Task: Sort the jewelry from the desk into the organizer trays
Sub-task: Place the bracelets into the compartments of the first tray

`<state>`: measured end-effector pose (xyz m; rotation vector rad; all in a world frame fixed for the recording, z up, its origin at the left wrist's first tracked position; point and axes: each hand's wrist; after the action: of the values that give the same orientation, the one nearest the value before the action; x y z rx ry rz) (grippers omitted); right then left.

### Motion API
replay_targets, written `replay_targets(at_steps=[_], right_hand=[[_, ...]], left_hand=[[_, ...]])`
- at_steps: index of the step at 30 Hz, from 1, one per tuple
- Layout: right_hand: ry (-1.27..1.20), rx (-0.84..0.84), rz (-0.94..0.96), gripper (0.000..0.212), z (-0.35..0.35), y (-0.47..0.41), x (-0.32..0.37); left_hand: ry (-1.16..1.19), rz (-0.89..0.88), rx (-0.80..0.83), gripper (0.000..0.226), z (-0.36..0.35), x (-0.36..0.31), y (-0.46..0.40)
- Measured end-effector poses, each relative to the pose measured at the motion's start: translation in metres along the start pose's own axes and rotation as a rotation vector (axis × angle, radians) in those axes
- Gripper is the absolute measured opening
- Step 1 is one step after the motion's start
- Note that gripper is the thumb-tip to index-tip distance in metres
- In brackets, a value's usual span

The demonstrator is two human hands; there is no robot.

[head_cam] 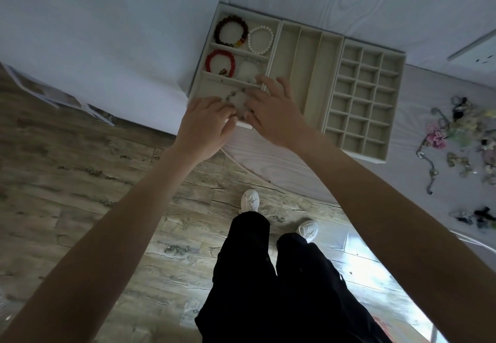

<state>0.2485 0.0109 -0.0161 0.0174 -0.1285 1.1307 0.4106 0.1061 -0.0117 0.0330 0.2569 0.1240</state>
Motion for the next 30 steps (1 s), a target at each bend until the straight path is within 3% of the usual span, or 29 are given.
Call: replay_targets(at_steps=[5,10,14,18,22,27,30], right_hand=[[-0.185,-0.223,-0.126,0.032,0.012,0.012,0.001],[-0.534,-0.509,-0.438,0.026,0.045,0.063,0.002],[-0.496,-0.627,-0.669,0.019,0.060,0.134,-0.010],[-0.420,-0.546,-0.826,0.016,0.068,0.214,-0.037],[-0.268,-0.376,-0.955,0.020,0.063,0.297,-0.084],[-0.240,-0.301,-1.143,0.024,0.055,0.374,-0.166],[-0.195,-0.174,-1.105,0.036,0.046,0.398,-0.205]], left_hand=[[0.118,0.114,-0.189,0.031,0.006,-0.012,0.003],[0.436,0.327,-0.428,0.021,0.014,-0.061,0.008],[0.626,0.202,-0.345,0.015,0.006,-0.144,0.006],[0.589,-0.107,-0.104,0.016,-0.008,-0.228,-0.008],[0.357,-0.305,0.160,0.022,-0.033,-0.302,-0.043],[0.263,-0.439,0.203,0.026,-0.067,-0.384,-0.091],[0.092,-0.482,0.202,0.034,-0.092,-0.422,-0.110]])
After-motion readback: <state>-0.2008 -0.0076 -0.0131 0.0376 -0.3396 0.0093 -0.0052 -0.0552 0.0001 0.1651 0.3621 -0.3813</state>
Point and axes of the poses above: each hand's wrist, its own y-axis away from the middle knuckle, its own z-axis out of the back of the hand, x = y × z, and after that the axes turned 9 degrees about z, right-handed
